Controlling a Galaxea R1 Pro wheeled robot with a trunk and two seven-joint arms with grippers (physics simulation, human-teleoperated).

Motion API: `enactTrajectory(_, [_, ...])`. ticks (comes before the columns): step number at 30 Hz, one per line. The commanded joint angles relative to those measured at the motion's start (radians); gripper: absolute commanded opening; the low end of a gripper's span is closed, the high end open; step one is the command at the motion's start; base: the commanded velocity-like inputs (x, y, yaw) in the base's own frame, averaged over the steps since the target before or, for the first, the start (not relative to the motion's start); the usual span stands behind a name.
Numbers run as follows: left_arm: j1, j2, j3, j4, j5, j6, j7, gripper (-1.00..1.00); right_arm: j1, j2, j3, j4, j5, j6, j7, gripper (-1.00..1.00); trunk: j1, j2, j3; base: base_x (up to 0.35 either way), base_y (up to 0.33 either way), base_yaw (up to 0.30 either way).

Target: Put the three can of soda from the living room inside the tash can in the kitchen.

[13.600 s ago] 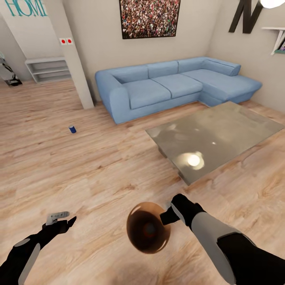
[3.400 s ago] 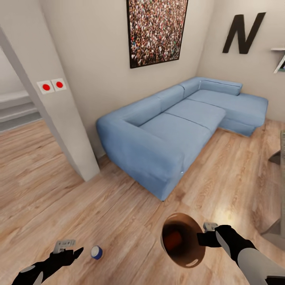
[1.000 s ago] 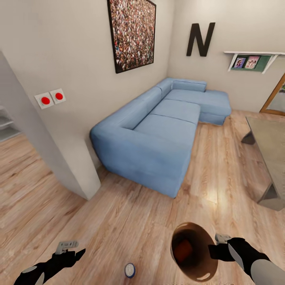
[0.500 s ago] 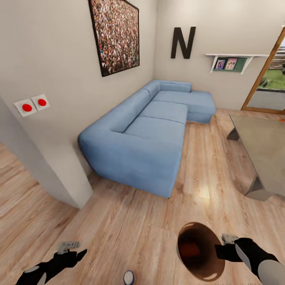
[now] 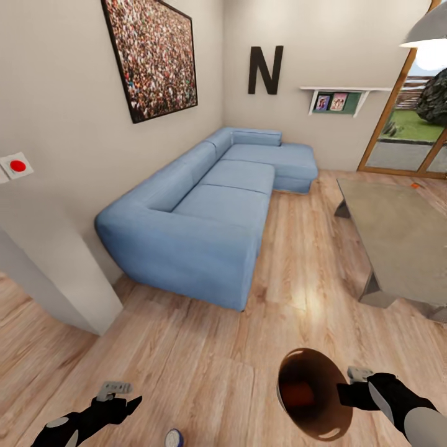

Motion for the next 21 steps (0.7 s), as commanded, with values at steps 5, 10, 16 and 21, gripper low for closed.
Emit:
enactTrajectory(5, [0.0, 0.0, -0.001, 0.0, 0.0, 0.0, -0.001, 1.0, 0.0, 0.0, -0.004, -0.001, -0.012, -0.001, 0.007, -1.0, 0.0, 0.0, 0.003, 0.0, -0.316, -0.006])
enactTrajectory(10, [0.0, 0.0, -0.001, -0.003, 0.0, -0.001, -0.001, 1.0, 0.0, 0.001, -0.004, -0.001, -0.012, -0.002, 0.009, -1.0, 0.0, 0.0, 0.011, -0.002, -0.237, -0.001])
enactTrajectory(16, [0.0, 0.0, 0.0, -0.004, 0.001, 0.005, -0.006, 1.0, 0.0, 0.001, -0.004, -0.001, -0.012, -0.001, 0.009, -1.0, 0.0, 0.0, 0.02, -0.181, 0.077, 0.0])
enactTrajectory(21, [0.0, 0.0, -0.001, -0.003, 0.0, 0.012, -0.007, 1.0, 0.0, 0.003, -0.004, -0.001, -0.012, -0.001, 0.008, -1.0, 0.0, 0.0, 0.028, -0.111, 0.257, 0.0])
